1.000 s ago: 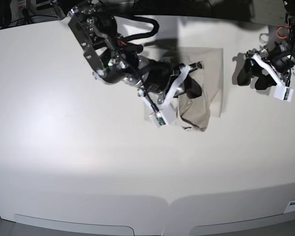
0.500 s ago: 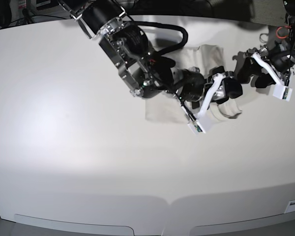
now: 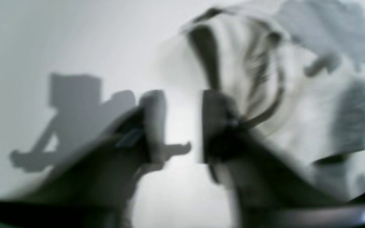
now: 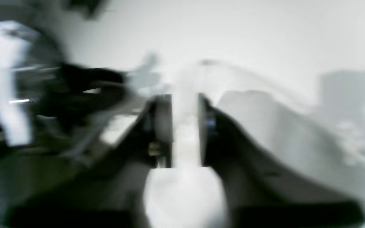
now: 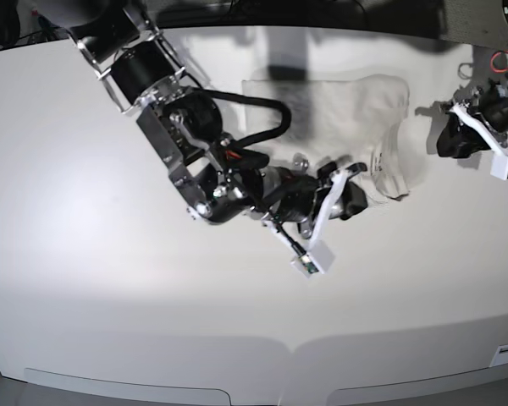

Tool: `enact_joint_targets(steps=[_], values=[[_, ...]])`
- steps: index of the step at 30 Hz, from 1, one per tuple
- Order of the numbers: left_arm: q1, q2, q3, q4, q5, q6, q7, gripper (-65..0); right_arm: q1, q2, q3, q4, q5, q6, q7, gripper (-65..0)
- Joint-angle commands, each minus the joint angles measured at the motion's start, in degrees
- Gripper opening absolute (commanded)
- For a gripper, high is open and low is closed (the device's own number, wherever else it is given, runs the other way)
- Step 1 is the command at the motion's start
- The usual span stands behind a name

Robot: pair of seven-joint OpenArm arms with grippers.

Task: Fold the T-shirt properly
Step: 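Lift the held end with the right gripper and fold it toward the left gripper, then press and square the folded bundle with both grippers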

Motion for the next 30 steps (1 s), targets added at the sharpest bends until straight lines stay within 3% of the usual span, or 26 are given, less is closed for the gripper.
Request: enact_joint_targets(steps=[1, 5, 8, 12, 15, 18, 23, 30], values=[[0.00, 0.59, -0.28, 1.01, -0.74, -0.46, -0.57, -65.0, 1.86, 0.94, 0.24, 0.94, 0.26, 0.35, 1.42, -65.0], [0.61, 5.11, -0.28, 1.01, -2.23, -0.52, 0.13, -65.0, 3.26, 6.69, 0.22, 0.94, -1.90, 0.17, 3.08, -65.0], [2.27, 6.21, -0.28, 1.01, -6.49, -3.15, 0.48, -65.0, 3.45, 9.35, 0.07, 0.94, -3.19, -0.42, 4.81, -65.0], [5.44, 6.45, -0.09, 1.01, -14.34, -6.60, 1.51, -65.0, 3.41, 11.34, 0.07, -1.18, -4.02, -1.38, 6.10, -65.0], [7.48, 7.63, 1.49, 1.01, -14.36, -7.37, 0.13, -65.0, 3.43, 10.93, -0.31, -6.93, -4.04, -1.29, 8.63, -65.0], [8.11, 9.60, 4.63, 0.83, -7.10, -7.34, -3.74, -65.0, 3.61, 9.53, -1.44, -12.79, -6.34, -1.09, 11.43, -65.0], [7.56, 12.85, 9.53, -3.78, 4.35, -6.80, -9.42, -65.0, 6.08, 8.15, -4.42, -18.75, -7.28, -1.09, 11.21, -65.0], [0.13, 13.35, 9.46, -19.32, 12.33, -4.26, -13.27, -65.0, 5.44, 8.17, -8.55, -19.65, -9.27, -0.15, 6.19, -65.0]])
